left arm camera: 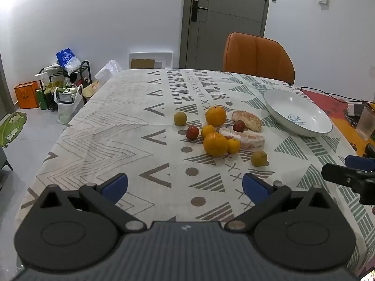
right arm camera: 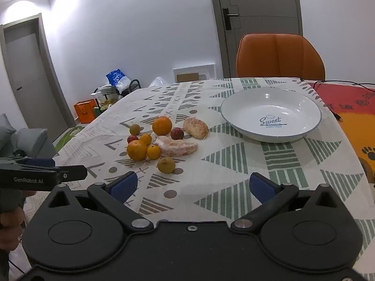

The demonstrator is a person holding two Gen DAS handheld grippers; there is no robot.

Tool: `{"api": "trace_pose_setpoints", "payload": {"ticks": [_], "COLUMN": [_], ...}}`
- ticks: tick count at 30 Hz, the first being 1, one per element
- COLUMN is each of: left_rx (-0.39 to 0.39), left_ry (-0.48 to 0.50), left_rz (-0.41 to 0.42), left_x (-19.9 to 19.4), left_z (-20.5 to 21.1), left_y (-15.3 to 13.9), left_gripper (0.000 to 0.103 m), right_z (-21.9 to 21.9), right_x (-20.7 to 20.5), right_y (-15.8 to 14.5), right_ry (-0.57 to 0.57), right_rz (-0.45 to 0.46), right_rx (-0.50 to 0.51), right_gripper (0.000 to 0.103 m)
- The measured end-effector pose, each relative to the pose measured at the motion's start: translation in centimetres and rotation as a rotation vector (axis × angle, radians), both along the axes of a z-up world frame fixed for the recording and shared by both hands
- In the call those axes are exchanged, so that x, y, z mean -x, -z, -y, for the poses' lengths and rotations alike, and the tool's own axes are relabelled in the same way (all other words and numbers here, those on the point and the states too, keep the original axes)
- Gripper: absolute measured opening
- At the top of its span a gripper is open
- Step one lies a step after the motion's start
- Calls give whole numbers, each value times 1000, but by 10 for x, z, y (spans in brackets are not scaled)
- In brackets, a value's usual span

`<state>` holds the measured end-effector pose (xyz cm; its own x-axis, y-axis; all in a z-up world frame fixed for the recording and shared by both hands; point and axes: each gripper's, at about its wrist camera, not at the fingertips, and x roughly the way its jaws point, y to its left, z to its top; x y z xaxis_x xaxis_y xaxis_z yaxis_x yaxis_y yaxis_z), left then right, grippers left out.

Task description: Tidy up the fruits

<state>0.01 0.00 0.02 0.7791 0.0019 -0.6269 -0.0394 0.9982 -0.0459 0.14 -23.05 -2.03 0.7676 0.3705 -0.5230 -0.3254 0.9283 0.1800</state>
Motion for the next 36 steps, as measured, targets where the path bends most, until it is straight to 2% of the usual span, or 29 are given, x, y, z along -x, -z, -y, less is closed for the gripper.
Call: {"api": "trace_pose_setpoints", "payload": {"ticks": [9, 18, 36], "left_rx": [20, 30, 22], "left_ry": [-9, -9, -1], "left_rz": [-1, -3, -4], "left_x": [-1, 0, 0], "left_z": [-1, -5, -2], "left_y": [-2, -1, -2], "left_gripper": [103, 103, 103], "right_z": [0, -2, -4], "right_x": [0, 0, 1], "right_y": [-1, 1, 0], "right_ry": [5, -4, -16], "right_rz": [9, -7, -10], "right_rx": [-21, 6, 13], "right_gripper": [103, 103, 103]}}
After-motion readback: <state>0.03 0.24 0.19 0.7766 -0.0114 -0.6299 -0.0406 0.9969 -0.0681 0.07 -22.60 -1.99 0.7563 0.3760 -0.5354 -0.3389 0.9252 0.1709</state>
